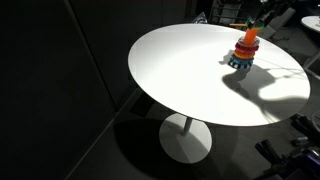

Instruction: Take the green rings off the stack and put them on the table

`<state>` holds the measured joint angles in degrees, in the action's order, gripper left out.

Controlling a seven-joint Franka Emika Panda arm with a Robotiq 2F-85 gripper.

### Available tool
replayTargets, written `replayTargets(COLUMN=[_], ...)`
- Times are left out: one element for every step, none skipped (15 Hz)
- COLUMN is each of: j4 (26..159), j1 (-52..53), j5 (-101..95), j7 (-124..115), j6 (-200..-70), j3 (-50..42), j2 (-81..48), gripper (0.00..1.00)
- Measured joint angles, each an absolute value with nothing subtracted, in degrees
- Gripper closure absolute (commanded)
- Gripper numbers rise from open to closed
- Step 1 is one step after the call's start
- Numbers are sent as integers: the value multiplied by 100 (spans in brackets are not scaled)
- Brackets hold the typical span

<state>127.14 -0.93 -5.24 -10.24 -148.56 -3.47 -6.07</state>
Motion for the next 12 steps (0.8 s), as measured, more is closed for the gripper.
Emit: replayTargets(j4=[12748, 12786, 12822, 12864, 12910, 12946, 12985, 13028, 13069, 13102, 13146, 13189], j1=[-86, -78, -72, -69, -66, -64, -59, -49, -41, -33, -16, 0], j5=[-525, -525, -525, -525, -525, -525, -525, -525, -525, -524, -520, -510], j7=[-1026, -1026, -1026, -1026, -1026, -1026, -1026, -1026, -1026, -1026, -1023, -1015], j6=[-14832, -14807, -14780, -14754, -14725, -14695, -14668, -14645, -14631, -14618, -14607, -14598], j3=[-344, -338, -328, -311, -292, -267, -241, -215, -186, -155, -128, -104], j2=[-527, -446, -373, -304, -244, -200, -161, -131, -115, -114, -115, -116], gripper=[56, 56, 56, 56, 56, 56, 56, 56, 56, 56, 56, 56])
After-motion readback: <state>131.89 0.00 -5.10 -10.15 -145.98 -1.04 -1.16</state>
